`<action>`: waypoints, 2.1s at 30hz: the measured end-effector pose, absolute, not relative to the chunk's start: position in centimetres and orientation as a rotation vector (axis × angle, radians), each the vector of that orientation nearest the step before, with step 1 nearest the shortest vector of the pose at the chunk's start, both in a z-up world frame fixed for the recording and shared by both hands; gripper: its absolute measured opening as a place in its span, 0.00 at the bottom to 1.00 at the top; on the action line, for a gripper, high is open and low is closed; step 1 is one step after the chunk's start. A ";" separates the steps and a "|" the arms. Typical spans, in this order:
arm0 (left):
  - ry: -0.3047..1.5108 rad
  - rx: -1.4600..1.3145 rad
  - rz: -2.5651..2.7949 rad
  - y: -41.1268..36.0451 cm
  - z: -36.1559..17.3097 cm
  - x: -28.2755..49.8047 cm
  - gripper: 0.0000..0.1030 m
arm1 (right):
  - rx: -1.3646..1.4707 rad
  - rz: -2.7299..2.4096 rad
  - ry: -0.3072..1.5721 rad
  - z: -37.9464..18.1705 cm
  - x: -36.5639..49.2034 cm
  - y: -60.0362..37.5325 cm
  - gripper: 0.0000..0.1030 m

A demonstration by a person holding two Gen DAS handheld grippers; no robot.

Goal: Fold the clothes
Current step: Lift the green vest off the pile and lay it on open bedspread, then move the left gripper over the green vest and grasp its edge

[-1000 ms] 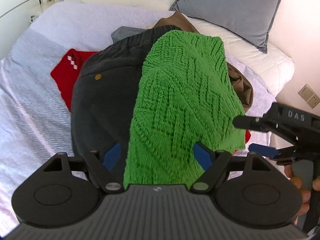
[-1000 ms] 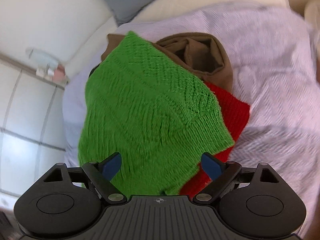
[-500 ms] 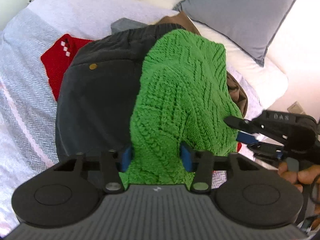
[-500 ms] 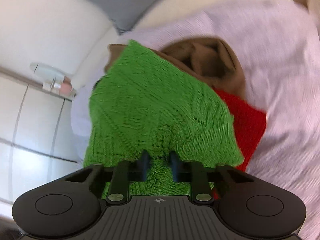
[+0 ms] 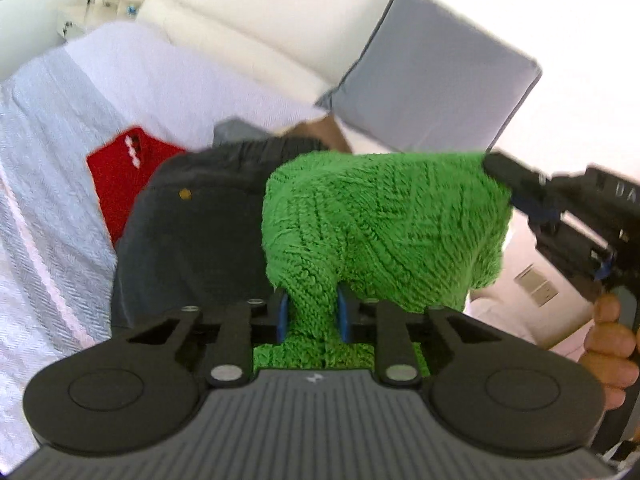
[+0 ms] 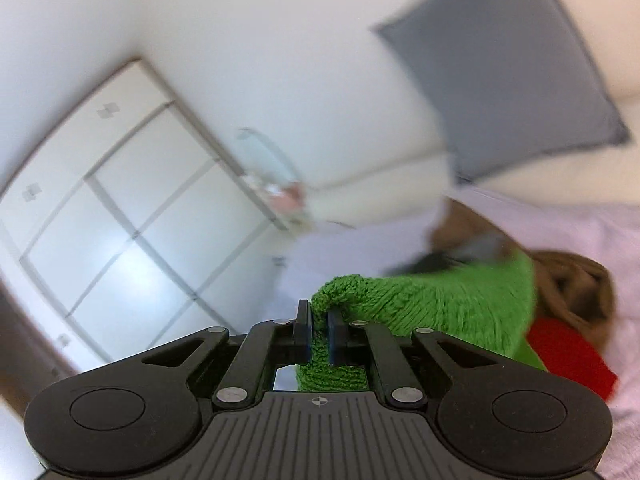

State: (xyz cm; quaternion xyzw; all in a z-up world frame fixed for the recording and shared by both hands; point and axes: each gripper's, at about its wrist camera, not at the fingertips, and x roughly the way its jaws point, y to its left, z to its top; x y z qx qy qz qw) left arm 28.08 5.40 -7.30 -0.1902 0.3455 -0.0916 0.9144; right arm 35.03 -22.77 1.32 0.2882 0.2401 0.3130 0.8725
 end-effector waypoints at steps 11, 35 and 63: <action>0.463 -0.388 0.106 14.0 1.7 7.9 0.17 | 0.601 1.088 0.459 7.8 24.6 -11.4 0.05; 0.867 -0.443 0.678 18.5 -4.7 -26.4 0.39 | -0.145 1.066 1.091 -5.0 -2.2 3.5 0.75; 0.968 -0.447 0.846 9.2 -7.5 -25.8 0.55 | -0.389 1.107 1.216 -10.0 -5.3 -1.9 0.75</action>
